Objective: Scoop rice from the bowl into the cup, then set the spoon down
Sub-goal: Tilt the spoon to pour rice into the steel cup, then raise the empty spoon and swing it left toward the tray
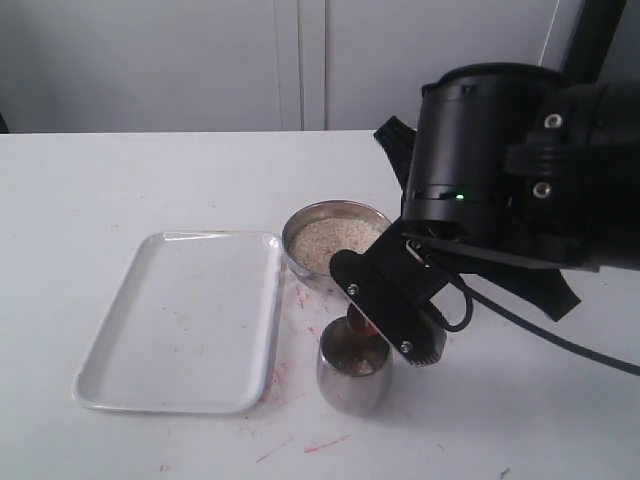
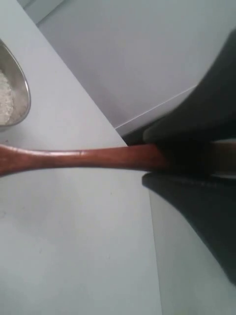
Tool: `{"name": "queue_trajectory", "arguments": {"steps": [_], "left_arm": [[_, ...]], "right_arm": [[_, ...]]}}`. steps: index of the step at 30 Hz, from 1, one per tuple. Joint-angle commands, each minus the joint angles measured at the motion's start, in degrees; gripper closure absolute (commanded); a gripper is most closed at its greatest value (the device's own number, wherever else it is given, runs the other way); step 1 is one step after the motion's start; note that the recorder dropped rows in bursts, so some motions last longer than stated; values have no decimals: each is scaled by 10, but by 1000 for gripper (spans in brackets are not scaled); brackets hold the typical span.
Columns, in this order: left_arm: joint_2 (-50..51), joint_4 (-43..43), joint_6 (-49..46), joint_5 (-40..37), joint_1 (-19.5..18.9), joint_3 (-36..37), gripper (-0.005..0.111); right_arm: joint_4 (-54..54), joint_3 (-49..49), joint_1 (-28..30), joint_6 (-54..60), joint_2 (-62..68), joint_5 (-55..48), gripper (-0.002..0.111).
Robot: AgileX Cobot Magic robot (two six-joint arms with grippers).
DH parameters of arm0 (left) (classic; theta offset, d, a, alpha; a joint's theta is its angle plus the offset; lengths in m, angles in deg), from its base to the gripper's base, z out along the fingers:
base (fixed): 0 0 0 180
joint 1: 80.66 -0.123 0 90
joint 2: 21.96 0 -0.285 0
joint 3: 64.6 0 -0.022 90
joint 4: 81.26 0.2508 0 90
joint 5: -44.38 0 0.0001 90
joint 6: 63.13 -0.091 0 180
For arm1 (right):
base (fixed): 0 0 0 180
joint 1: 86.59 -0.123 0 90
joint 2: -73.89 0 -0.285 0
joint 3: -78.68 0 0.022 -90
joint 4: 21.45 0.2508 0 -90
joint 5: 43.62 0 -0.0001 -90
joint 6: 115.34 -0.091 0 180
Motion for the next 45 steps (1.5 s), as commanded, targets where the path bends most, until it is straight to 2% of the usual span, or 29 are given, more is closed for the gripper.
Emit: {"name": "queue_trajectory", "arguments": {"steps": [1, 8, 18, 28, 37, 40, 45], "left_arm": [[-2, -7, 2, -2, 4, 3, 92], [-2, -7, 2, -2, 4, 3, 92], [-2, -7, 2, -2, 4, 3, 92], [-2, -7, 2, -2, 4, 3, 92], [-2, -7, 2, -2, 4, 3, 92], [-2, -7, 2, -2, 4, 3, 92], [-2, -7, 2, -2, 4, 3, 92]], "right_arm": [[-6, 1, -2, -11, -2, -3, 108], [-6, 1, -2, -65, -3, -2, 108], [1, 1, -2, -237, -48, 48, 108], [87, 1, -2, -353, -130, 153, 108], [230, -4, -2, -609, -216, 358, 108], [266, -20, -2, -753, -216, 382, 108], [346, -44, -2, -902, -214, 388, 108]]}}
